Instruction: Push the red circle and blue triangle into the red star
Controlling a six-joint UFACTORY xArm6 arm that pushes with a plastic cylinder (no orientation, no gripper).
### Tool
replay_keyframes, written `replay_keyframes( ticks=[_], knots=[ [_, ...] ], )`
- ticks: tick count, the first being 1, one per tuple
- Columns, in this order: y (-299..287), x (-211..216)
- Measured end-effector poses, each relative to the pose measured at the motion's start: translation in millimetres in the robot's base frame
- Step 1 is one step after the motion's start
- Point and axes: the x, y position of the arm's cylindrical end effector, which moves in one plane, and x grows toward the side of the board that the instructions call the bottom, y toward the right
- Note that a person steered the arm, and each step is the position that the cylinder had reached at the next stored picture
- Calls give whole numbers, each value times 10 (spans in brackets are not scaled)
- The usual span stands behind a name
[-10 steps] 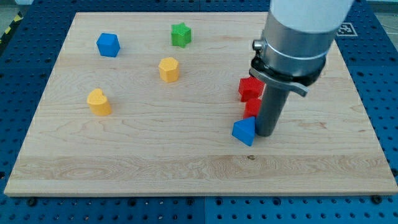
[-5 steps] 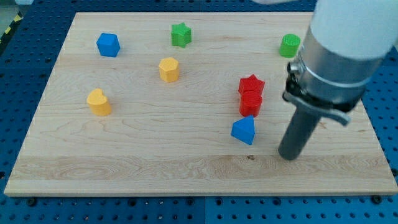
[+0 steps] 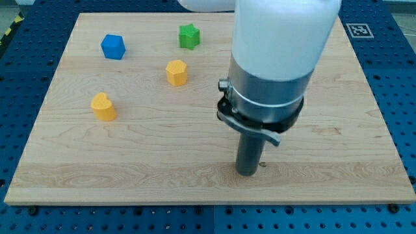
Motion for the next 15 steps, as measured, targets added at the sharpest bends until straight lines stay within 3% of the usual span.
replay_keyframes(
  ticks=[4, 15],
  knots=[
    [34, -259],
    [85, -220]
  ],
)
